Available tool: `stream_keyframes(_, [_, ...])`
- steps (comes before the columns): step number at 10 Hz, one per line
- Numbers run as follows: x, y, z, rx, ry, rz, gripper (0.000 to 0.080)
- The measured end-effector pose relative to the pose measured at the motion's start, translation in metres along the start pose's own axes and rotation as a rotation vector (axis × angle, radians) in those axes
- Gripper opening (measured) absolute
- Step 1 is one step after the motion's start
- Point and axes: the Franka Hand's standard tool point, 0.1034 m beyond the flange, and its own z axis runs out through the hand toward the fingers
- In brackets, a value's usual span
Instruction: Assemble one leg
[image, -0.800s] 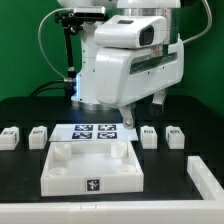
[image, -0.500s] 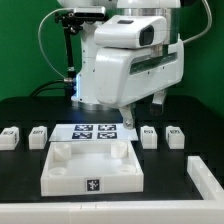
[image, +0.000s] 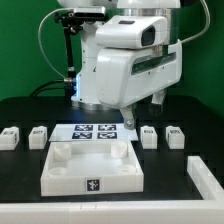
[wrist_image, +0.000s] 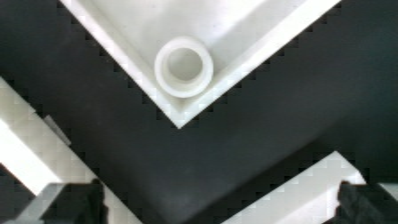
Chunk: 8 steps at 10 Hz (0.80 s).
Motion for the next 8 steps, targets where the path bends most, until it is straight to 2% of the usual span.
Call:
stream_keyframes(2, [-0.036,-0.033,0.017,-0.012,0.008,-0.212,0.065])
stream_keyframes(3, [-0.063,-0.047,0.03,-0.016,0.011,-0.401,0.065])
stream_keyframes(4, [-0.102,-0.059,0.052,0.0,0.01,-0.589,0.065])
stream_keyframes(6, [-0.132,-0.064,0.084,-0.003,0.03,-0.728,0.065])
stream_keyframes(7, [-0.144,-0.065,0.098,0.017,0.032,-0.7,0.065])
stream_keyframes(8, [-0.149,-0.063,0.105,0.028,0.033,-0.685,0.065])
